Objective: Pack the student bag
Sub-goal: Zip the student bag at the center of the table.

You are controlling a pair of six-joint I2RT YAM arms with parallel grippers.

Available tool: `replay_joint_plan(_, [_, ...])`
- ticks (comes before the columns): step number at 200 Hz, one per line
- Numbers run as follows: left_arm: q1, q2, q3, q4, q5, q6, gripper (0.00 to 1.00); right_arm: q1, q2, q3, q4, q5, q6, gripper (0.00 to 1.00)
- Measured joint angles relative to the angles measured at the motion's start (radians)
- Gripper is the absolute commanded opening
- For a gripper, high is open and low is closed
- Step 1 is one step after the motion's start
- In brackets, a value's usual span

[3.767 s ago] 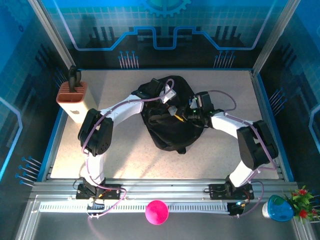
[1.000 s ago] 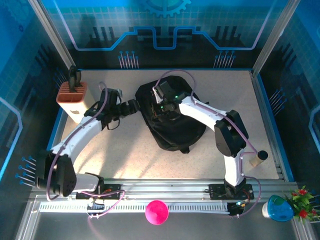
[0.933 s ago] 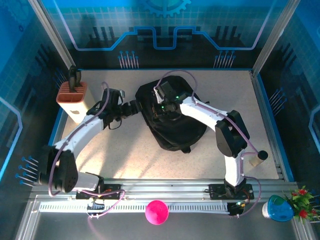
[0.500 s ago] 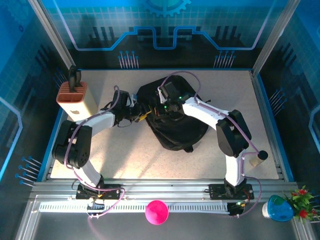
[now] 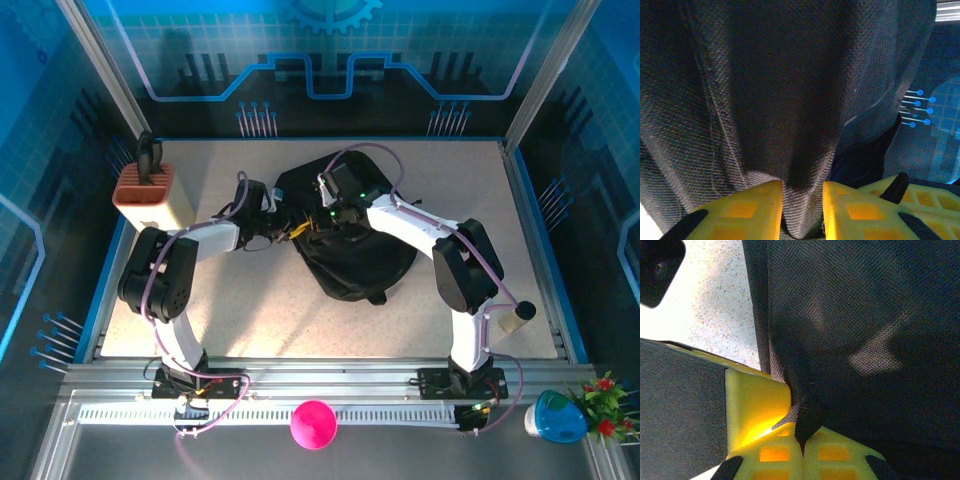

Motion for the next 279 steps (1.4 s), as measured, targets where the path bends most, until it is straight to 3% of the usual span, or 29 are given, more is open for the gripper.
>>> replay_joint_plan(43, [-0.003,0.040,0.021,0.000,0.026,0.003,0.00,-0.010,0.000,-0.004,0.003,0.002,0.008,0.00])
replay_joint_plan(87, [-0.006,0.037,0.022,-0.010,0.024,0.034,0.00,-0.019,-0.012,-0.017,-0.013,0.064,0.014,0.00])
replay_joint_plan(161, [-0.005,-0.017,0.021,-0.061,0.020,0.107,0.00,-0.141,-0.057,-0.008,-0.145,0.395,0.032,0.00])
replay_joint_plan(199, [-0.005,-0.018,0.027,-0.090,0.017,0.133,0.00,-0.174,-0.057,0.028,-0.182,0.477,0.021,0.00])
replay_joint_plan(252, [-0.005,0.048,0.237,-0.265,-0.029,0.224,0.00,-0.198,-0.055,0.056,-0.220,0.515,0.021,0.00])
replay_joint_plan(260, [-0.005,0.069,0.277,-0.288,-0.049,0.242,0.11,-0.201,-0.055,0.056,-0.221,0.514,0.021,0.03])
replay_joint_plan(279, [-0.004,0.098,0.352,-0.336,-0.119,0.282,0.36,-0.207,-0.065,0.056,-0.222,0.504,0.007,0.36])
